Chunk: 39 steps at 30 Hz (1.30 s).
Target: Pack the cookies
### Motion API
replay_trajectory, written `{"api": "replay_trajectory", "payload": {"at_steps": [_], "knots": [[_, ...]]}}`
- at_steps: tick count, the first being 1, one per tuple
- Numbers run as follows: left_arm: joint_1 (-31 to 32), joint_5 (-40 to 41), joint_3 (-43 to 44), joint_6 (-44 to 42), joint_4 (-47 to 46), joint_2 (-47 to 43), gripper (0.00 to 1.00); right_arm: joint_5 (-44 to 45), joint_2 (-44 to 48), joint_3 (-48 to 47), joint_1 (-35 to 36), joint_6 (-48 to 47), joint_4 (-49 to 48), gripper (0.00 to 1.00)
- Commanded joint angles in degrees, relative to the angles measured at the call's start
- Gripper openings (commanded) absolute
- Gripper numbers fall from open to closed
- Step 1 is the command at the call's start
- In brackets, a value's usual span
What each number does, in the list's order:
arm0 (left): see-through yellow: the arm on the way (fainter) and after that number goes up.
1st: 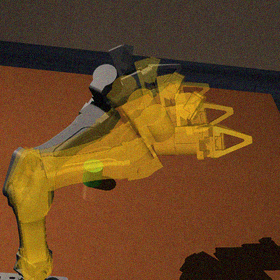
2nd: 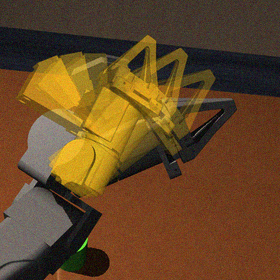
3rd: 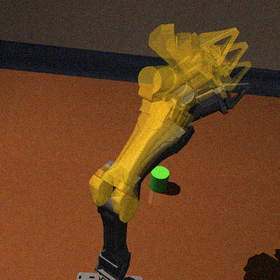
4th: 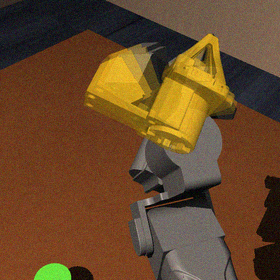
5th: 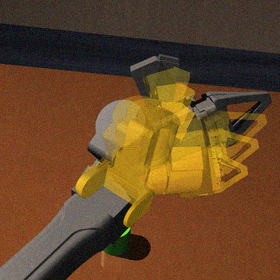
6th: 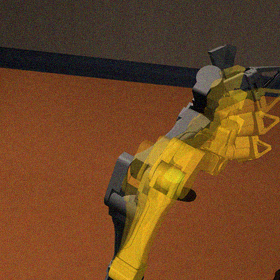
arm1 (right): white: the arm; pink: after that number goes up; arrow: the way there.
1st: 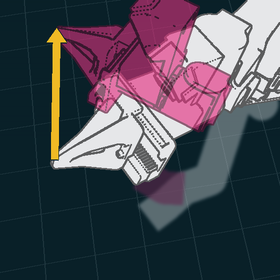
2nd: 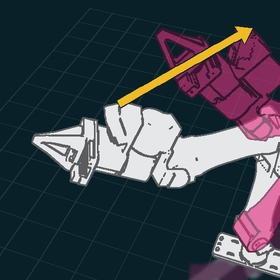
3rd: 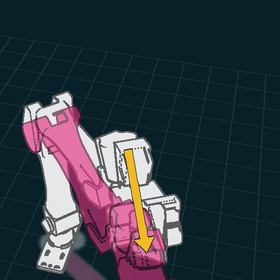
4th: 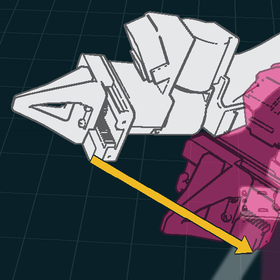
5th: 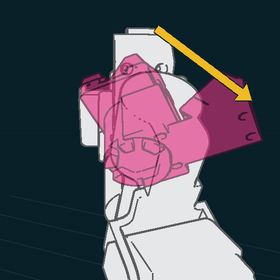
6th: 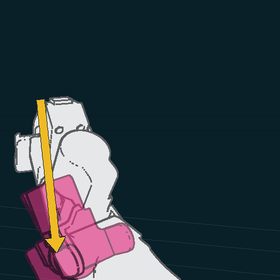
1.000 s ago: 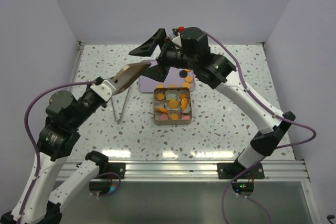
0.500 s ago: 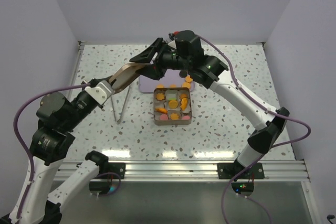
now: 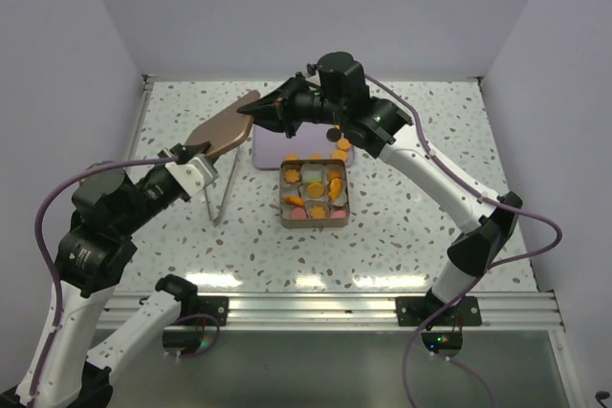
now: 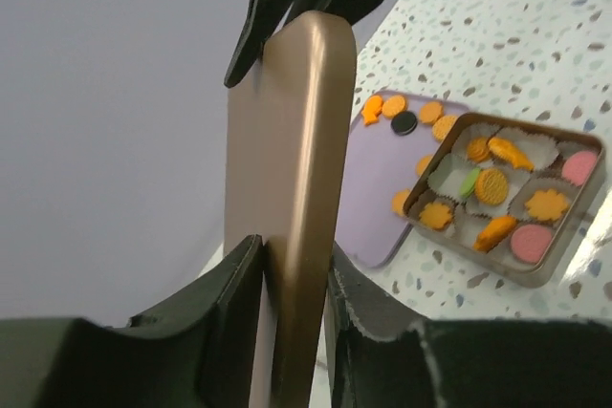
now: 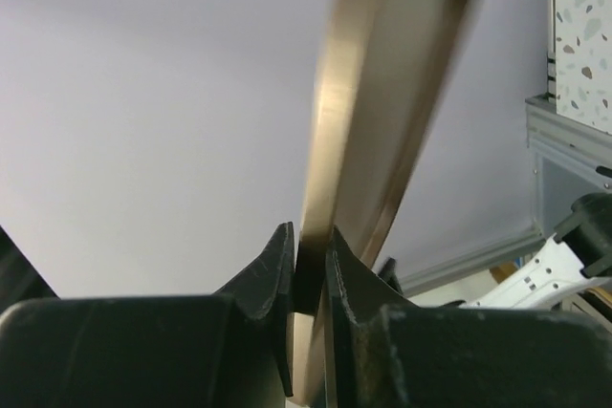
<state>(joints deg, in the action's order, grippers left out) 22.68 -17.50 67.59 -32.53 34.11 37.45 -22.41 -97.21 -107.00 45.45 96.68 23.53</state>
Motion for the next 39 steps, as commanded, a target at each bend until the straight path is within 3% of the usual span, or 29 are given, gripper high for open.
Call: {"api": "replay_trajectory", "payload": {"at_steps": [1, 3, 5, 14, 20, 21, 26, 28, 33, 39], "knots": [[0.2, -5.6, 4.0, 4.7, -3.3, 0.6, 0.36, -1.6, 0.6, 1.1, 0.5, -8.2, -2.6, 0.0], [0.2, -6.7, 4.0, 5.2, -2.2, 0.6, 0.48, -1.5, 1.1, 1.5, -0.2, -8.9, -2.7, 0.0], [0.2, -7.2, 4.2, 6.3, -1.3, 0.7, 0.54, -1.8, 2.1, 2.5, -1.8, -9.7, -2.4, 0.0], [0.2, -8.0, 6.1, 12.4, 1.1, 0.9, 0.62, -5.9, 8.5, 11.0, -11.4, -13.8, -1.6, 0.0], [0.2, 2.2, 9.5, 31.9, 2.0, 5.7, 0.7, -13.2, 15.9, 22.5, -20.5, -19.4, -2.5, 0.0], [0.2, 3.2, 10.5, 37.9, 3.1, 7.2, 0.7, -14.3, 17.0, 24.5, -21.5, -19.8, -3.3, 0.0], [0.2, 8.1, 15.7, 49.4, 14.0, 18.7, 0.68, -24.8, 21.2, 36.0, -27.6, -21.4, -11.5, 0.0], [0.2, 6.2, 13.5, 53.7, 12.3, 19.8, 0.67, -27.2, 21.3, 37.6, -28.8, -23.9, -12.4, 0.0], [0.1, -2.2, -3.4, 65.0, -1.3, 15.8, 0.69, -32.5, 20.1, 38.5, -30.2, -32.2, -10.4, 0.0], [0.0, -3.6, -14.4, 66.6, -5.9, 15.9, 0.69, -33.2, 16.7, 39.8, -30.9, -39.4, -9.3, 0.0]]}}
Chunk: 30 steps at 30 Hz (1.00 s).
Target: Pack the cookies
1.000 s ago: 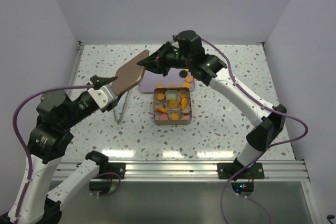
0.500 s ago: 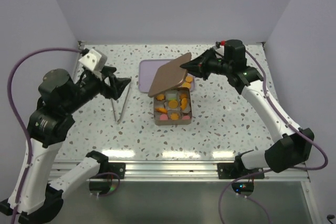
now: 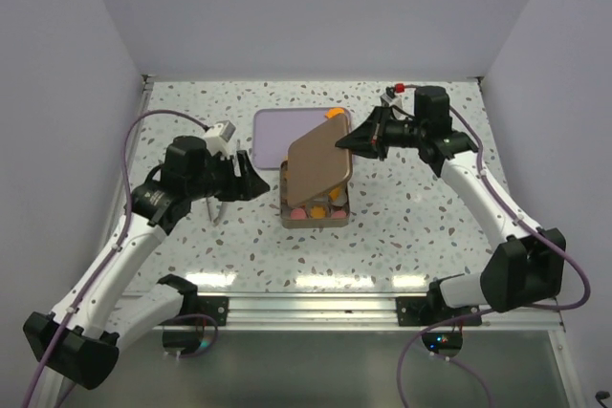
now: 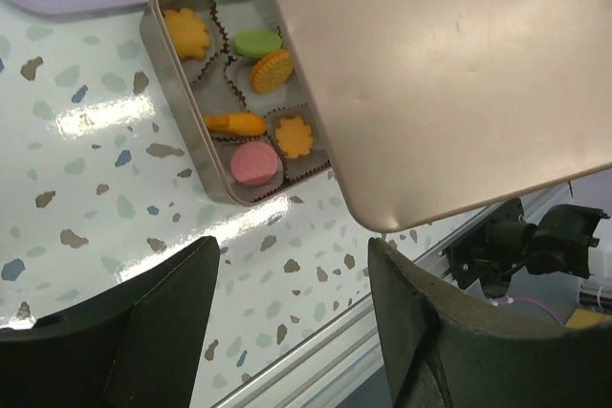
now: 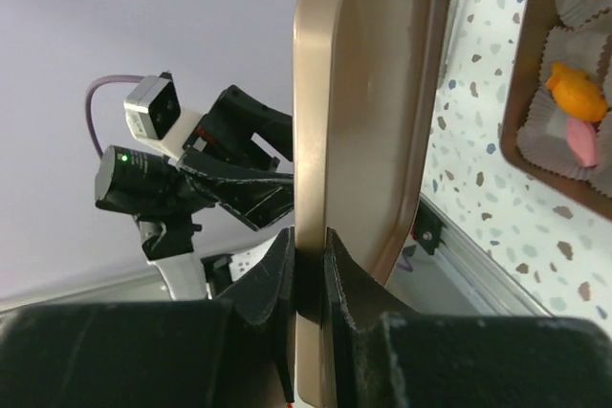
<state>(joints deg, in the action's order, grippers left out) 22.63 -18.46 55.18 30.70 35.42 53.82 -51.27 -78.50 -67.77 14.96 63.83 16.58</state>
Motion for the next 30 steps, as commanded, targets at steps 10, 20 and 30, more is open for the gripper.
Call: {"api": "replay_trajectory", "payload": {"at_steps": [10, 20, 30], "knots": [[-6.6, -9.0, -12.0, 4.8, -19.2, 6.9, 0.7, -3.2, -7.7, 5.1, -1.4, -13.5, -3.8, 0.0], [-9.8, -12.8, -16.5, 5.2, -29.2, 13.2, 0.7, -2.7, -10.7, 10.8, -3.0, -15.3, -9.7, 0.0], [-9.8, -14.8, -19.0, 5.3, -34.5, 18.1, 0.7, -3.6, -16.6, 14.9, -4.4, -12.9, -20.3, 0.0]]}}
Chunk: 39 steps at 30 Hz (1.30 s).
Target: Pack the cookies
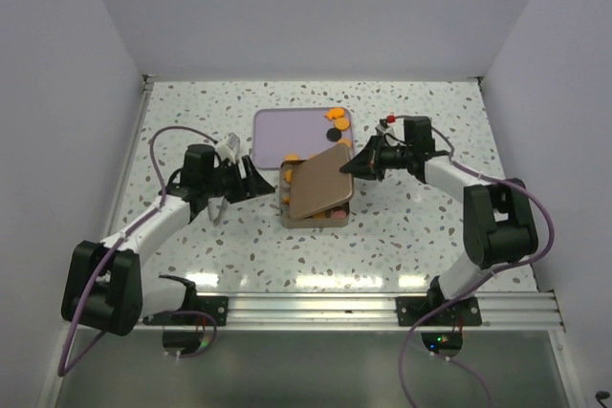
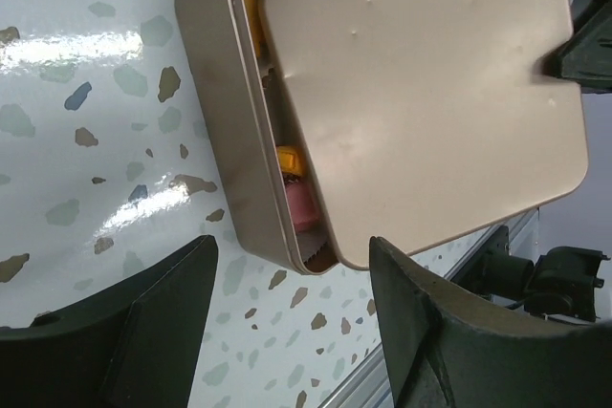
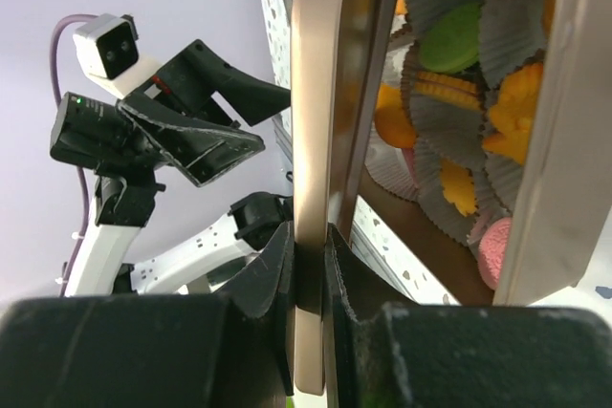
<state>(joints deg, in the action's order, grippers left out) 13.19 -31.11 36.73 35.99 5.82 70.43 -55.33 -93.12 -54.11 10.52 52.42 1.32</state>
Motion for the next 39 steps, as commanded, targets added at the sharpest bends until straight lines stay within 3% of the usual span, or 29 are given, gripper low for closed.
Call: {"api": "replay_trajectory", "payload": {"at_steps": [1, 12, 18, 28, 32, 39], "knots": [[-0.3, -2.5, -0.6, 0.0, -7.0, 1.9, 0.69, 0.5, -2.2, 1.3, -0.1, -2.0, -4.9, 0.0], [-0.4, -4.0, -0.2, 0.4, -10.4, 6.6, 0.68, 1.1, -4.3, 4.4, -1.4, -8.9, -1.5, 0.0], [-0.3, -4.0, 0.4, 0.7, -11.4, 8.2, 0.66, 2.3, -5.7, 5.9, -2.2, -12.0, 2.2, 0.16], [-0.3, -4.4, 1.1, 1.1, -12.9, 11.0, 0.65, 5.8, -9.6, 2.1, -2.9, -20.8, 13.7, 0.27], [-0.3, -4.2, 1.2, 1.2, -13.3, 11.8, 0.65, 6.5, -10.5, 1.7, -3.8, -22.3, 15.1, 0.41], [-0.3, -4.3, 1.6, 2.1, -14.7, 13.4, 0.64, 5.9, -11.7, -0.5, -4.2, -21.9, 16.0, 0.44]]}}
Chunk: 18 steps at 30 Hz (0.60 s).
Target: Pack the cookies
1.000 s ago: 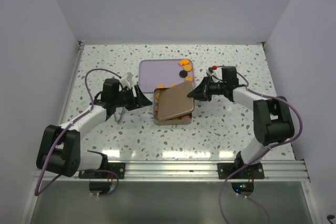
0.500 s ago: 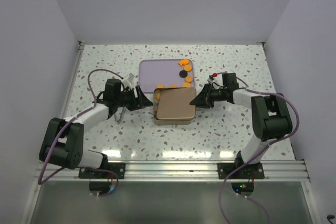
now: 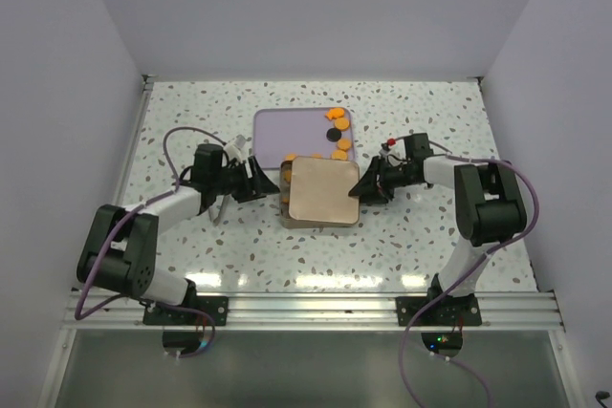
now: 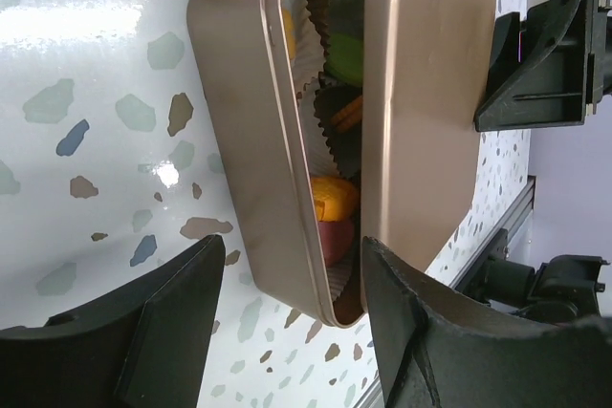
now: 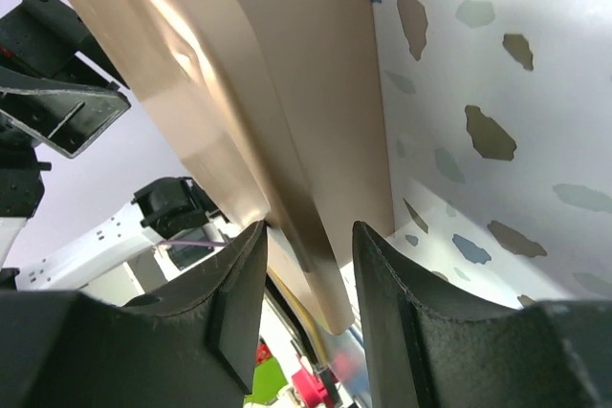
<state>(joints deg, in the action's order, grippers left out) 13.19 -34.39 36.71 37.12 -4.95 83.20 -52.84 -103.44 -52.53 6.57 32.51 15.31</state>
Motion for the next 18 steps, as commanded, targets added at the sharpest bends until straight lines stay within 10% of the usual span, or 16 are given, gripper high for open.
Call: {"api": "replay_trajectory", "payload": {"at_steps": [1, 18], "knots": [[-0.3, -1.1, 1.7, 1.0, -4.1, 0.8, 0.64, 3.4, -1.4, -2.2, -0.2, -1.8, 1.9, 0.44], [0.8, -3.2, 0.3, 4.4, -12.6, 1.4, 0.68, 4.9, -2.8, -6.4, 0.8, 1.5, 2.7, 0.44]]}}
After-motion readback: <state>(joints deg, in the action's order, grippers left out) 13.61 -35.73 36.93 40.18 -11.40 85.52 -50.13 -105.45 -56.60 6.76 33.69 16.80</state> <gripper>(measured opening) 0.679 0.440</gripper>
